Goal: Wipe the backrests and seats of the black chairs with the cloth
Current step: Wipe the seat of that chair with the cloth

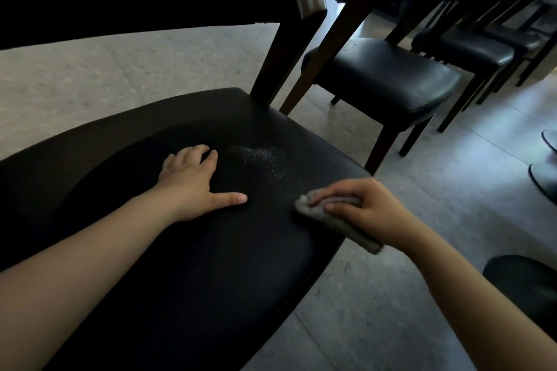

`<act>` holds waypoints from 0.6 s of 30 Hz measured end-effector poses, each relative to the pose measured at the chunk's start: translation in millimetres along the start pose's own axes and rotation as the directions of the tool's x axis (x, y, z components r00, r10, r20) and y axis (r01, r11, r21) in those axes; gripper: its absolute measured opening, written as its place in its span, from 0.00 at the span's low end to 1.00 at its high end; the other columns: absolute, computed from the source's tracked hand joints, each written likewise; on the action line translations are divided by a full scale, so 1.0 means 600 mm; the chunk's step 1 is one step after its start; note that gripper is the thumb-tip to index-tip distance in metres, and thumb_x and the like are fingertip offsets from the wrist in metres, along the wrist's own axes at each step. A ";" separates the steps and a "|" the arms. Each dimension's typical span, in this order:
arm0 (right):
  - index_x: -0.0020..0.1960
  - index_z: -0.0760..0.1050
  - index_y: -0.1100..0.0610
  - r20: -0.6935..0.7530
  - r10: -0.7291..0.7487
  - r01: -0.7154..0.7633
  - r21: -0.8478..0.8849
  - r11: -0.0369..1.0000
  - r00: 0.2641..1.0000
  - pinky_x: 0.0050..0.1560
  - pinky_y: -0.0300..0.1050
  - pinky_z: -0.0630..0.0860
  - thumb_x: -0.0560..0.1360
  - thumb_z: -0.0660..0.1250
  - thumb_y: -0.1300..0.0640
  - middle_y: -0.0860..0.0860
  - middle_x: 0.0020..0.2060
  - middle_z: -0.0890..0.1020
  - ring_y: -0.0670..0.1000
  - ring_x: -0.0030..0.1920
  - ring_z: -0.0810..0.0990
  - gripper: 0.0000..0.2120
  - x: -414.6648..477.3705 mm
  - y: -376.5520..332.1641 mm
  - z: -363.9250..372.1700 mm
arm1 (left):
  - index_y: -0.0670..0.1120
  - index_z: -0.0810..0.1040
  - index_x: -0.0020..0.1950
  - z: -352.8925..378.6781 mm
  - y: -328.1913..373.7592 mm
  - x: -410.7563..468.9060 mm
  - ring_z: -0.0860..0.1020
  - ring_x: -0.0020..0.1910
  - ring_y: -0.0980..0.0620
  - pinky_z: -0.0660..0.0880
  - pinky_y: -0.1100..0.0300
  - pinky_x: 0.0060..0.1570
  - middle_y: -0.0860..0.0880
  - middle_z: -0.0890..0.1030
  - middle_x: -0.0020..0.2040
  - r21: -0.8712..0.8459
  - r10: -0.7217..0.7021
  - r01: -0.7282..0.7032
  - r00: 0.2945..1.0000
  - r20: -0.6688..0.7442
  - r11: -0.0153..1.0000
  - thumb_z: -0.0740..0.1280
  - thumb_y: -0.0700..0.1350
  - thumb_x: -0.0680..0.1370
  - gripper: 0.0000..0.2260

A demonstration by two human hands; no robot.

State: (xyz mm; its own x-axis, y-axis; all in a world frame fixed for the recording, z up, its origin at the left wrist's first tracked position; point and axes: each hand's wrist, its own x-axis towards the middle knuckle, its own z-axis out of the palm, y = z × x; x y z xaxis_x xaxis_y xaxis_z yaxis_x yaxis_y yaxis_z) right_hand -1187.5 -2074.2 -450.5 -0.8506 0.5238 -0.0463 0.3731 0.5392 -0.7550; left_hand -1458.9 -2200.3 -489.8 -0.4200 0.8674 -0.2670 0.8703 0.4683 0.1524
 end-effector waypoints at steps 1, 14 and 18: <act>0.52 0.82 0.44 -0.029 0.003 -0.002 0.044 0.999 1.000 0.56 0.31 0.73 0.77 0.67 0.63 0.35 0.50 0.82 0.36 0.55 0.79 0.14 -0.008 -0.002 -0.009 | 0.48 0.47 0.80 0.000 0.001 0.000 0.45 0.79 0.46 0.44 0.46 0.77 0.47 0.46 0.80 0.010 -0.002 0.002 1.000 0.002 1.000 0.55 0.77 0.66 0.52; 0.68 0.74 0.47 -0.156 0.014 -0.040 -0.163 0.986 0.988 0.61 0.38 0.65 0.80 0.63 0.58 0.47 0.69 0.74 0.47 0.68 0.71 0.17 0.268 0.002 0.057 | 0.49 0.46 0.80 -0.001 0.001 -0.002 0.43 0.79 0.46 0.44 0.46 0.77 0.48 0.46 0.80 -0.019 -0.008 0.008 1.000 0.014 1.000 0.51 0.79 0.61 0.55; 0.58 0.79 0.43 -0.013 -0.063 0.061 -0.136 0.989 0.998 0.58 0.36 0.72 0.78 0.65 0.63 0.36 0.53 0.78 0.34 0.52 0.76 0.16 0.139 -0.014 0.039 | 0.48 0.45 0.81 0.001 0.001 -0.004 0.42 0.79 0.47 0.43 0.46 0.77 0.48 0.45 0.80 -0.020 -0.001 0.001 1.000 -0.002 1.000 0.56 0.76 0.67 0.51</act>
State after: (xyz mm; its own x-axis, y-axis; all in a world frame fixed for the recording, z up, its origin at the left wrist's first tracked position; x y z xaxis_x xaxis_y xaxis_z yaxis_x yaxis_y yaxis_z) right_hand -1270.4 -2050.5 -463.6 -0.8675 0.4973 0.0101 0.3676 0.6546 -0.6606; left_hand -1457.2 -2202.2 -489.9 -0.4213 0.8673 -0.2650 0.8646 0.4723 0.1713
